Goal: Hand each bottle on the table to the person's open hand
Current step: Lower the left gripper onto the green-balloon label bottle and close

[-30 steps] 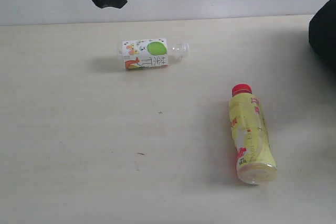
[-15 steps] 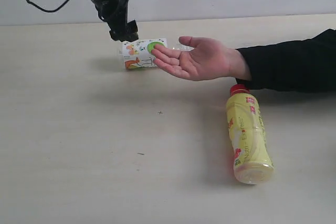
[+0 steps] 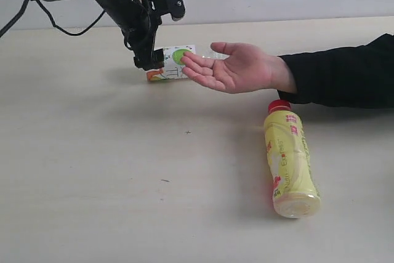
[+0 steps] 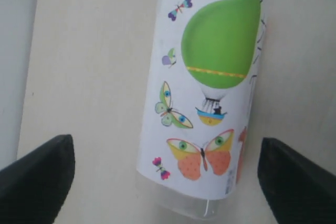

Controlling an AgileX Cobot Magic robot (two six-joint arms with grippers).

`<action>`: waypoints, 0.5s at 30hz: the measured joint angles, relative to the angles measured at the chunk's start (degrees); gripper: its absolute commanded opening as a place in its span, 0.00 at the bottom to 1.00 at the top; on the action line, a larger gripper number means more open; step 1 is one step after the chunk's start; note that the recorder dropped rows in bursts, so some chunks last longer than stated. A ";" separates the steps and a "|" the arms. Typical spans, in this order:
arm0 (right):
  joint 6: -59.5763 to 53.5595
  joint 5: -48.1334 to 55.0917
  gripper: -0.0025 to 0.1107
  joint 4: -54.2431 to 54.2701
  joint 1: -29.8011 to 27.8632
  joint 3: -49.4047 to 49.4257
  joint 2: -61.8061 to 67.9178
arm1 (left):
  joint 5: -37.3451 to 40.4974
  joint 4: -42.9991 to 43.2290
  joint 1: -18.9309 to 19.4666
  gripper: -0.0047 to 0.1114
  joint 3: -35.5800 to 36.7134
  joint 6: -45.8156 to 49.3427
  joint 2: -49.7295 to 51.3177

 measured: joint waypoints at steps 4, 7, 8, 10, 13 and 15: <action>0.00 0.00 0.02 0.00 0.00 0.00 0.00 | -1.14 0.00 0.00 0.81 0.00 0.58 1.86; 0.00 0.00 0.02 0.00 0.00 0.00 0.00 | -1.41 0.00 0.00 0.81 0.00 1.26 2.52; 0.00 0.00 0.02 0.00 0.00 0.00 0.00 | -1.48 0.00 0.00 0.81 0.00 1.53 2.66; 0.00 0.00 0.02 0.00 0.00 0.00 0.00 | -1.54 0.00 0.00 0.81 0.00 2.20 2.93; 0.00 0.00 0.02 0.00 0.00 0.00 0.00 | -1.77 -0.11 0.00 0.81 0.00 2.80 2.93; 0.00 0.00 0.02 0.00 0.00 0.00 0.00 | -1.98 -0.48 0.00 0.81 0.00 3.08 2.93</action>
